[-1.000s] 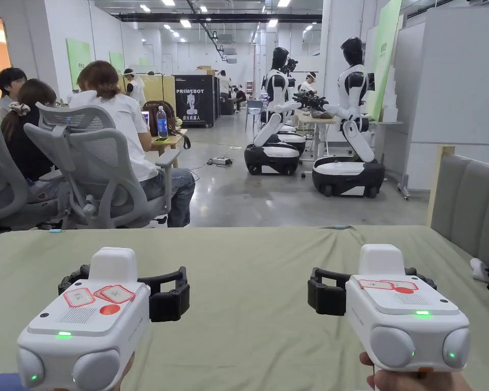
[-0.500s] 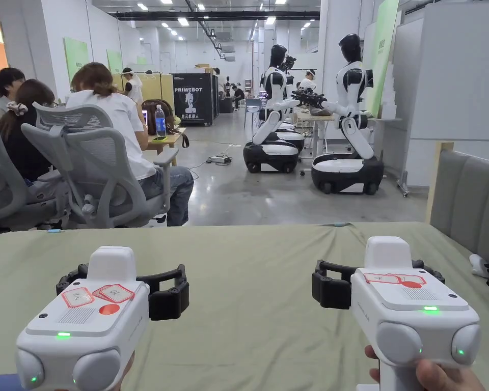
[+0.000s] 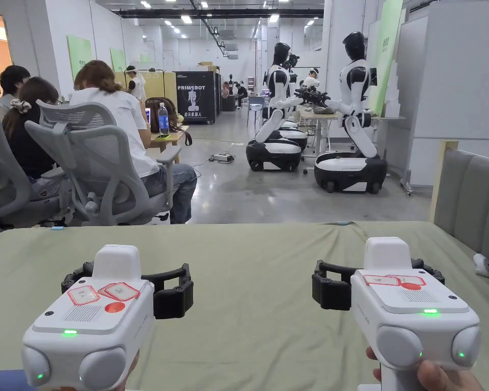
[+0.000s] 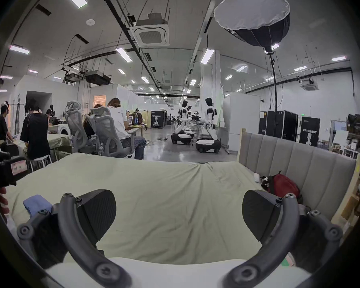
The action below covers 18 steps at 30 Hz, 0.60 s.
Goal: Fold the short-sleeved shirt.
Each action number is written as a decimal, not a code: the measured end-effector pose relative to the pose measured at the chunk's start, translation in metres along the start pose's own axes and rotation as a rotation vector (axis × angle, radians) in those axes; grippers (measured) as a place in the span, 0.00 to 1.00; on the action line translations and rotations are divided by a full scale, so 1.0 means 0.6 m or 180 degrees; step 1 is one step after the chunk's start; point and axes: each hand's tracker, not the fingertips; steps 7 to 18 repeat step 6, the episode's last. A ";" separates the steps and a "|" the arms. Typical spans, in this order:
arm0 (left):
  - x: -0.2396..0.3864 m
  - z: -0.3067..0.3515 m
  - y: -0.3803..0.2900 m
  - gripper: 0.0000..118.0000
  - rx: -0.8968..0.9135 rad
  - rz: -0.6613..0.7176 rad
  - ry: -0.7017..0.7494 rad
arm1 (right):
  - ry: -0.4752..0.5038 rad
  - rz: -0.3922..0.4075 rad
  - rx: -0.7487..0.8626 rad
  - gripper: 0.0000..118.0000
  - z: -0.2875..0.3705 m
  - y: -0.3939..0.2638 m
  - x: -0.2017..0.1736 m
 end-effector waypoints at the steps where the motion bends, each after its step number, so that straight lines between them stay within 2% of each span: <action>1: 0.000 0.000 0.000 1.00 0.0005 -0.0003 0.0002 | 0.0084 -0.0104 -0.0039 1.00 0.000 0.000 0.002; 6: 0.001 0.000 0.002 1.00 0.0014 0.0001 0.0018 | -0.0120 -0.0061 -0.0008 1.00 0.003 -0.002 -0.003; 18: 0.001 0.000 0.002 1.00 0.0014 0.0001 0.0018 | -0.0120 -0.0061 -0.0008 1.00 0.003 -0.002 -0.003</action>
